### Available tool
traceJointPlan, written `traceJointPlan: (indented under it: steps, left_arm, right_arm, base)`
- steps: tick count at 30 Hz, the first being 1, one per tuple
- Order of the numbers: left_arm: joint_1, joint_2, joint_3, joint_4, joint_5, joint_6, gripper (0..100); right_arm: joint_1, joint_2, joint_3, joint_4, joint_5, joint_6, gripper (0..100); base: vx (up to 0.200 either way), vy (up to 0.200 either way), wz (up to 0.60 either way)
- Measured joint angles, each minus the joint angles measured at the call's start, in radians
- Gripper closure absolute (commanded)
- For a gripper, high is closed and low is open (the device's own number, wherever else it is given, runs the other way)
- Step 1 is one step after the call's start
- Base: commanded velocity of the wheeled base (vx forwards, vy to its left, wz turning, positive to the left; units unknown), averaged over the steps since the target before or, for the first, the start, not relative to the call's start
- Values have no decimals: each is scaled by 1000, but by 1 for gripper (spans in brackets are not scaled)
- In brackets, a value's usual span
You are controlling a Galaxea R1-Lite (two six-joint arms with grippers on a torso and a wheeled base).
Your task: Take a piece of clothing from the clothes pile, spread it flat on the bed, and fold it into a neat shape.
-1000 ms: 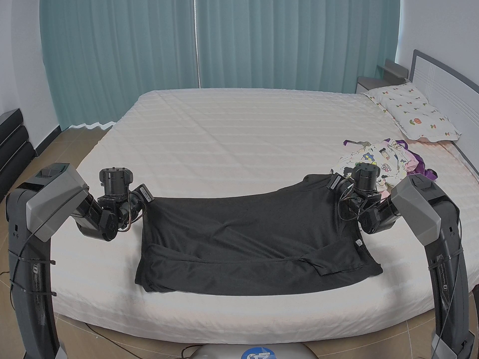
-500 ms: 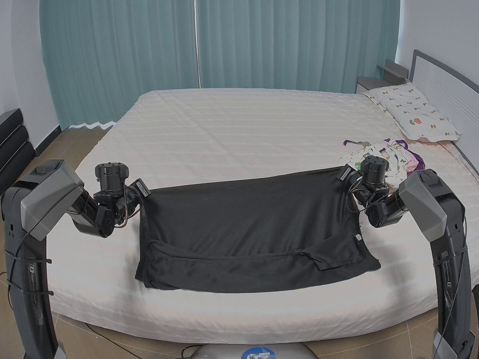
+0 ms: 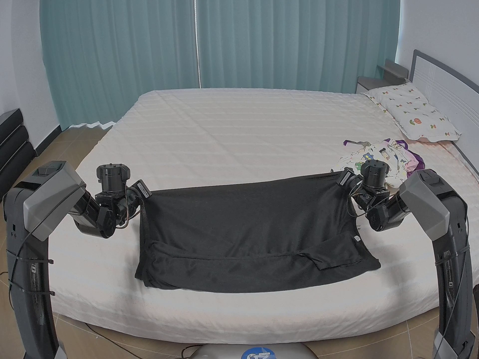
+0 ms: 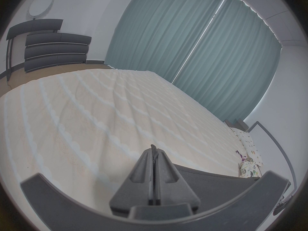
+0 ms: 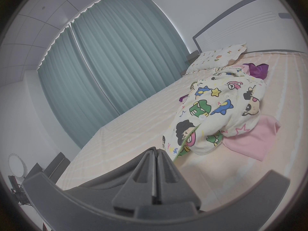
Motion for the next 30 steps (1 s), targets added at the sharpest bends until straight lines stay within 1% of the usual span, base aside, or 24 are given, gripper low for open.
traceJointPlan:
  steps: [9, 20, 24, 30]
  left_arm:
    - [1, -17, 59, -30, -2, 1, 100]
    - [3, -54, 199, -90, -5, 3, 100]
    - [3, -63, 280, -140, -7, 26, 100]
    - [-3, -53, 403, -281, -8, 52, 100]
  right_arm:
    - [-6, -80, 191, -25, 32, 0, 100]
    - [-25, -151, 416, -111, 63, -1, 100]
    - [-25, -170, 503, -143, 70, -7, 100]
    - [-12, -179, 609, -193, 77, -16, 100]
  base:
    - [0, 0, 0]
    - [0, 0, 0]
    - [0, 0, 0]
    - [0, 0, 0]
